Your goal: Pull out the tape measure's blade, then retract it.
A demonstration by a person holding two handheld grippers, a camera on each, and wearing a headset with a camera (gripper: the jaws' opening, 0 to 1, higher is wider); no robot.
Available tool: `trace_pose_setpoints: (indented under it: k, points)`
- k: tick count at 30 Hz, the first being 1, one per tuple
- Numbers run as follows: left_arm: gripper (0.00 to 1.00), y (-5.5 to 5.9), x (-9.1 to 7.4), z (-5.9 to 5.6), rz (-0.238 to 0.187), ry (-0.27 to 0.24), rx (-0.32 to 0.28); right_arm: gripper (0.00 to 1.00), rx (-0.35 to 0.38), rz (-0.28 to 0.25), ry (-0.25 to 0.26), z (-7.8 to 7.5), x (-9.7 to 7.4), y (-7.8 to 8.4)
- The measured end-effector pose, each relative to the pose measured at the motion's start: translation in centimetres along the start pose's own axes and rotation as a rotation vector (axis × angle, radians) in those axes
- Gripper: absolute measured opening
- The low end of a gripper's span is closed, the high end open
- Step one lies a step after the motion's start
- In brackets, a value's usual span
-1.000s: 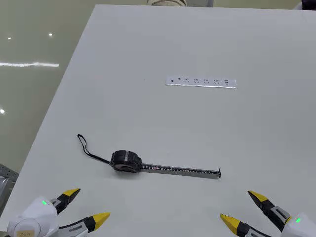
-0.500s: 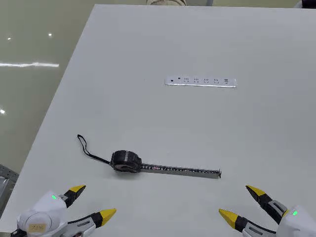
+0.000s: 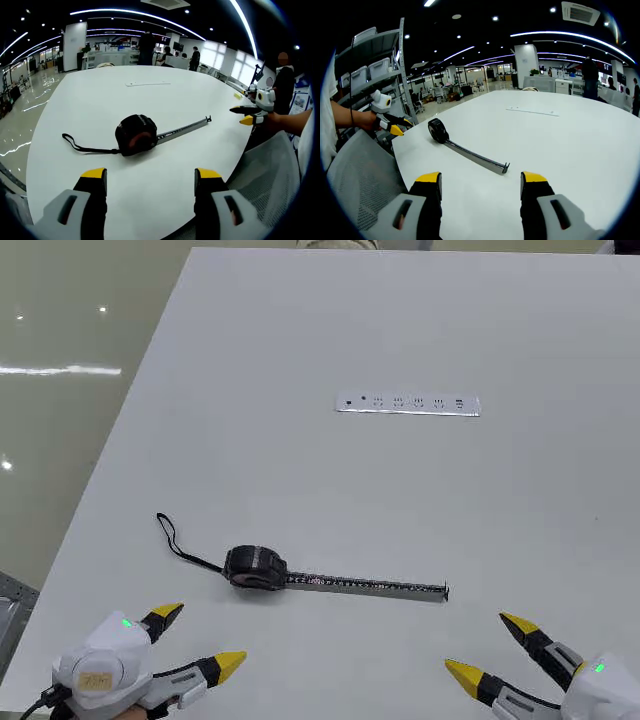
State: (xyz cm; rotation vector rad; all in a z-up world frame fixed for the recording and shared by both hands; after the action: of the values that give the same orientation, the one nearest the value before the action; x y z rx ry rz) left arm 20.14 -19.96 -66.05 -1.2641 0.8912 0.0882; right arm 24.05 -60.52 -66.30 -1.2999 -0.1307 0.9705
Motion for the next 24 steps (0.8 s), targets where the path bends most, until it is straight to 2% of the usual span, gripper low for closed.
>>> trace_pose_setpoints:
  k: [5, 8, 11, 12, 13, 16, 20, 24]
  points:
    - [0.70, -0.6, 0.6, -0.1, -0.005, -0.009, -0.002, 0.64, -0.001, -0.002, 0.000, 0.0, 0.2, -0.1]
    - [0.71, -0.7, 1.0, 0.0, -0.006, -0.018, -0.028, 0.64, 0.000, -0.005, -0.003, 0.0, 0.3, -0.2]
    - [0.72, -1.1, 1.2, 0.1, -0.005, -0.041, -0.016, 0.64, -0.001, -0.006, -0.004, 0.0, 0.5, -0.4]
    - [0.73, -1.2, 1.4, 0.1, -0.013, -0.035, -0.032, 0.64, 0.000, -0.008, -0.006, 0.0, 0.6, -0.4]
    - [0.73, -1.1, 1.5, 0.1, -0.011, -0.031, -0.052, 0.64, -0.001, -0.007, -0.007, 0.0, 0.6, -0.4]
    - [0.73, -1.0, 1.8, 0.5, -0.006, -0.047, -0.048, 0.64, 0.001, -0.007, -0.009, 0.0, 0.8, -0.5]
    - [0.73, -1.2, 2.2, 0.6, -0.010, -0.057, -0.063, 0.64, 0.003, -0.008, -0.011, -0.1, 1.1, -0.5]
    - [0.74, -1.1, 2.9, 1.1, 0.003, -0.079, -0.087, 0.64, 0.004, -0.005, -0.012, -0.2, 1.3, -0.6]
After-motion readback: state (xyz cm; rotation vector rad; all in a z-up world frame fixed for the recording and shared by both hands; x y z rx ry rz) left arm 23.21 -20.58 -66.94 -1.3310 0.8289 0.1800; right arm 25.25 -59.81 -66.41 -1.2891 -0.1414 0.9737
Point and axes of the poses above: the centre of the closed fingertips' face, and the gripper's own axes: x roughly forward along the fingers, z roughly to its left, y roughly out of its underside, the point moved 7 cm from there along -x, roughly backward along the fingers, and after that the axes turned 12 degrees about x, right-handed, at the moved point
